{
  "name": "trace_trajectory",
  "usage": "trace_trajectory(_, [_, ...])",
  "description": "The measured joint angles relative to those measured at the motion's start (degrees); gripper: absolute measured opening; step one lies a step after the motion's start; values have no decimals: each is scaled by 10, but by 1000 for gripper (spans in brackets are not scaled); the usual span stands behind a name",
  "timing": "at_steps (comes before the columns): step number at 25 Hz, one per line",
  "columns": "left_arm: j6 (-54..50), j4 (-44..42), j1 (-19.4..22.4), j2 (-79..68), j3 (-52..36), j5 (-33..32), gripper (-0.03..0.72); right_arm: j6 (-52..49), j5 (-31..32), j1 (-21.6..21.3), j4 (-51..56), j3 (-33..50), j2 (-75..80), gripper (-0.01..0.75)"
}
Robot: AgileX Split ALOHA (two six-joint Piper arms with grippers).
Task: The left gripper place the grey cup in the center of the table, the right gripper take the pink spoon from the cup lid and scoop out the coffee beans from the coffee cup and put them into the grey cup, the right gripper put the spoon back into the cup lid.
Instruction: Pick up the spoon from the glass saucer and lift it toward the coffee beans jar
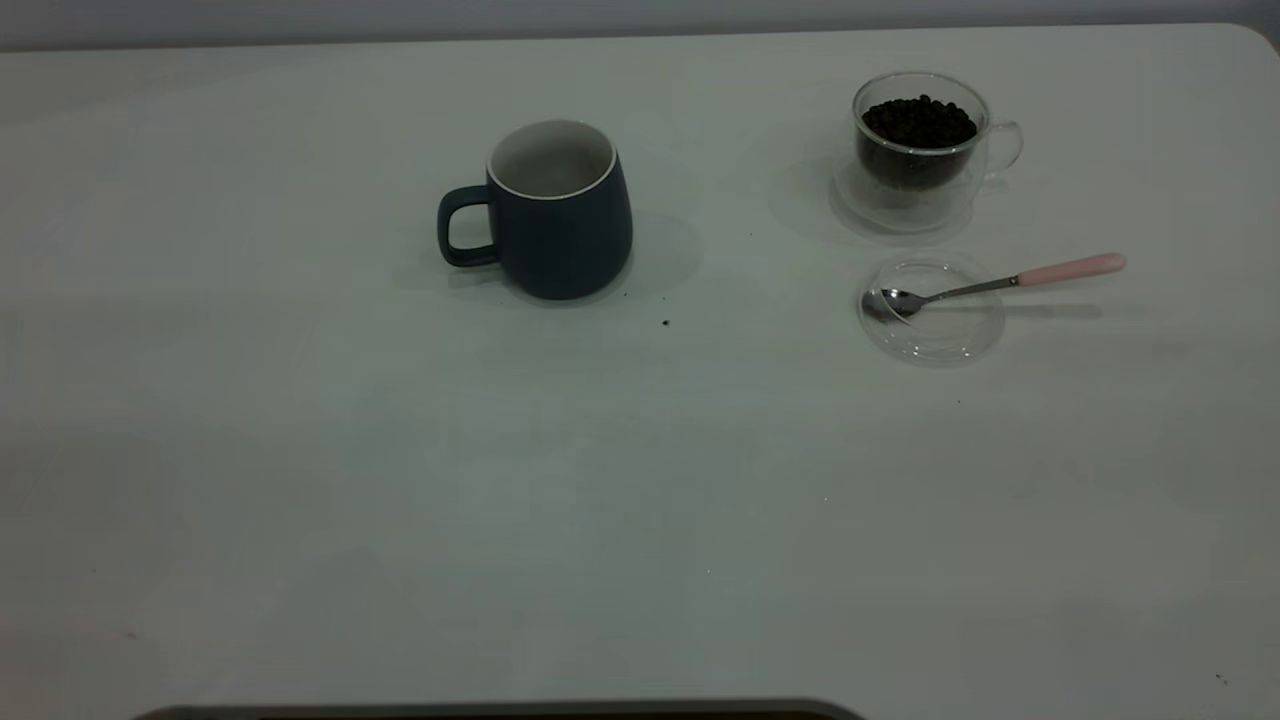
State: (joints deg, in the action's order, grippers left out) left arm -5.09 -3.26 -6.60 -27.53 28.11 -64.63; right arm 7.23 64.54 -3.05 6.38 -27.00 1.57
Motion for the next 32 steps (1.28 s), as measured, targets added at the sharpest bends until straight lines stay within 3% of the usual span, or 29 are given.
trace_trajectory(14, [-3,0,0,278,-2,-1,569,0,0,0,0,0,0,576])
trace_trajectory(32, [-3,-1,11,286,-2,-7,569,0,0,0,0,0,0,576])
